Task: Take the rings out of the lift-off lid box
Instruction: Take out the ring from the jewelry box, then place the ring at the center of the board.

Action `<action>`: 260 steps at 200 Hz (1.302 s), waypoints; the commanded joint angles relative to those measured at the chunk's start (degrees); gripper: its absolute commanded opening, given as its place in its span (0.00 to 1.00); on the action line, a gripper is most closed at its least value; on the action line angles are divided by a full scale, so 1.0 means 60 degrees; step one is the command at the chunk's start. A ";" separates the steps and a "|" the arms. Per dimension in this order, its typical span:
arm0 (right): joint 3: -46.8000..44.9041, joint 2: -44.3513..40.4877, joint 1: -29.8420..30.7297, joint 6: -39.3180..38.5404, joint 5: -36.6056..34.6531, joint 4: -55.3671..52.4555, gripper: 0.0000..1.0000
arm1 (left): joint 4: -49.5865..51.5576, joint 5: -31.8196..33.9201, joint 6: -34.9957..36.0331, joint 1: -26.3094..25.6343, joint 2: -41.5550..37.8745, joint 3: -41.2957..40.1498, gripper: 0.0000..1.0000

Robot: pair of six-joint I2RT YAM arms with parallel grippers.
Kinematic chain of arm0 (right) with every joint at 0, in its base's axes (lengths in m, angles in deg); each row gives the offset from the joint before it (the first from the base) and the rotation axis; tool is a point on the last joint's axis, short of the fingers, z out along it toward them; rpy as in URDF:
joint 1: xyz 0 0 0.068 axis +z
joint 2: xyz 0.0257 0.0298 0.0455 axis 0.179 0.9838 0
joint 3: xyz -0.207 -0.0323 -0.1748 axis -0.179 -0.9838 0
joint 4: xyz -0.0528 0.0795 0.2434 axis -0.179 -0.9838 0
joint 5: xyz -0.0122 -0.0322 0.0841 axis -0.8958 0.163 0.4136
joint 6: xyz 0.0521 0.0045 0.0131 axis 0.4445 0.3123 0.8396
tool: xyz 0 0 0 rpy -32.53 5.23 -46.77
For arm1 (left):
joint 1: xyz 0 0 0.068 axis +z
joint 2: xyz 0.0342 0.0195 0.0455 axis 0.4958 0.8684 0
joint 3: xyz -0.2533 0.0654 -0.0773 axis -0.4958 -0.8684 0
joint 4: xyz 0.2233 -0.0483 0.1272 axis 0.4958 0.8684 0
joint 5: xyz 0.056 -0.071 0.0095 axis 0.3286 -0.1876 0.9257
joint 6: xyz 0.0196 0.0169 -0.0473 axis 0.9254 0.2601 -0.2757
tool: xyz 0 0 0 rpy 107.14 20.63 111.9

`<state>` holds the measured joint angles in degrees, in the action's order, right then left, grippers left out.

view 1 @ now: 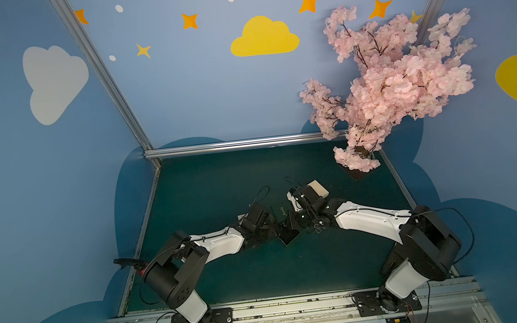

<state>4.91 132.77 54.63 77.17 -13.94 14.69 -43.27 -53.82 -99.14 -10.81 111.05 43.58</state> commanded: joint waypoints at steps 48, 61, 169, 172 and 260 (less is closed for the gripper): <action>-0.0181 -0.0607 -0.0826 -0.0042 -0.0531 -0.0601 0.04 | 0.1090 0.0100 0.0192 -0.0242 -0.0203 -0.0537 0.68; -0.0277 -0.0641 -0.1208 0.0007 -0.0607 -0.0883 0.04 | 0.1186 0.0264 0.0395 -0.0275 -0.0602 -0.0542 0.69; -0.0975 -0.0216 -0.3078 -0.0010 0.0116 -0.0631 0.07 | 0.0992 0.1390 0.2583 -0.0142 -0.2647 -0.0127 0.75; -0.0955 -0.0183 -0.3103 -0.0013 0.0113 -0.0640 0.07 | 0.0967 0.1388 0.2583 -0.0131 -0.2638 -0.0132 0.75; -0.0962 0.0386 -0.3116 -0.0225 -0.0411 -0.0993 0.30 | 0.1059 0.1271 0.3276 -0.0008 -0.3020 -0.0122 0.77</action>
<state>-0.75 134.19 35.92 76.73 -15.03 10.32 -37.98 -46.61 -82.36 -11.16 95.33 42.29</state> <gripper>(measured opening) 0.183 0.772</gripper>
